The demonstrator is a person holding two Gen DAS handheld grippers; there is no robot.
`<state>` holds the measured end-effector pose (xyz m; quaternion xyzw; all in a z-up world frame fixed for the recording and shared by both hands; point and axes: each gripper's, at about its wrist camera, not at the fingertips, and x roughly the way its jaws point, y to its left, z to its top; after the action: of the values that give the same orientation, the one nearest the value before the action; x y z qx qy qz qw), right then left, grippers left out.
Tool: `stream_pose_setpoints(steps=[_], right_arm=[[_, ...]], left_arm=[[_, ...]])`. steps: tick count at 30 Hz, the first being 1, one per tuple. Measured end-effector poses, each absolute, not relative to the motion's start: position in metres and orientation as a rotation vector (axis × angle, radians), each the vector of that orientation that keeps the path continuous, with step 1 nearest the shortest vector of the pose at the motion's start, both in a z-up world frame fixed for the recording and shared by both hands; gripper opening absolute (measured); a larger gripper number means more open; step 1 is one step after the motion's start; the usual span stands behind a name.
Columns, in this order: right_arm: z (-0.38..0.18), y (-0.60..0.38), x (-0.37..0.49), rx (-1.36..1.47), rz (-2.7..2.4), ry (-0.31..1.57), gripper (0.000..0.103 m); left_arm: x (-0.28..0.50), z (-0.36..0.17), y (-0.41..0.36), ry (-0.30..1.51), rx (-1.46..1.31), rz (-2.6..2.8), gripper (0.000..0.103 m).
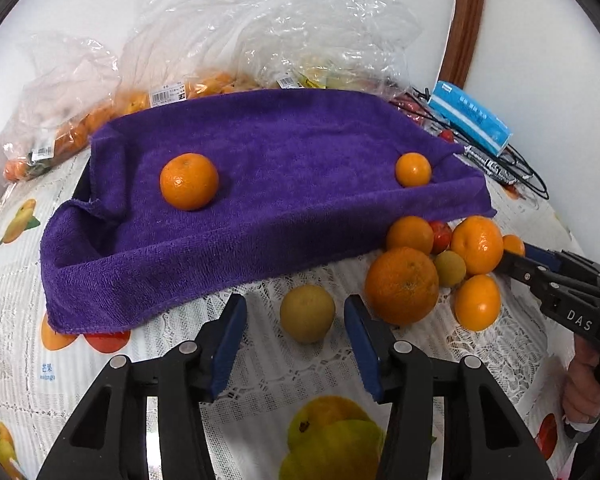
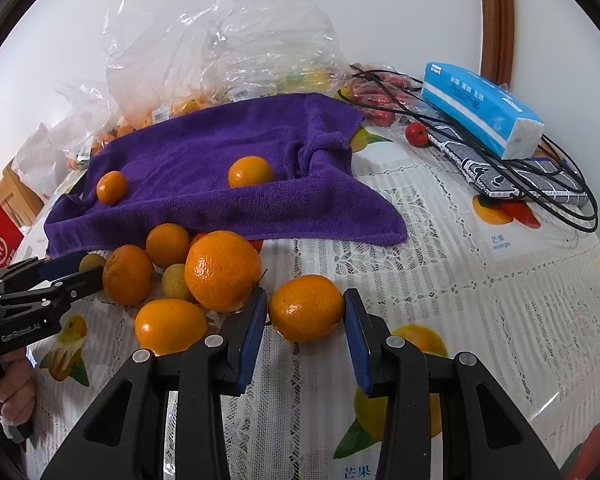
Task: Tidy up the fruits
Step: 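Grasp an orange with the right tool while the left tool grasps a small tan fruit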
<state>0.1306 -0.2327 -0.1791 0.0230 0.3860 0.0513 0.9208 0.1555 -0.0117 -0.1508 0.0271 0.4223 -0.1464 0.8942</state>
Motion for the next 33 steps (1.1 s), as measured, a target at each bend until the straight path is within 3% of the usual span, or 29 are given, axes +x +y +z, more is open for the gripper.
stream_pose_setpoints(steps=[11,33], right_arm=[[-0.179,-0.235,0.131,0.064,0.106,0.793,0.039],[-0.182,-0.23,0.13,0.039,0.116,0.796,0.036]], left_arm=[[0.154,-0.151,-0.015,0.873,0.093,-0.283,0.03],[0.154,-0.147,-0.003,0.876,-0.018,-0.309,0.026]])
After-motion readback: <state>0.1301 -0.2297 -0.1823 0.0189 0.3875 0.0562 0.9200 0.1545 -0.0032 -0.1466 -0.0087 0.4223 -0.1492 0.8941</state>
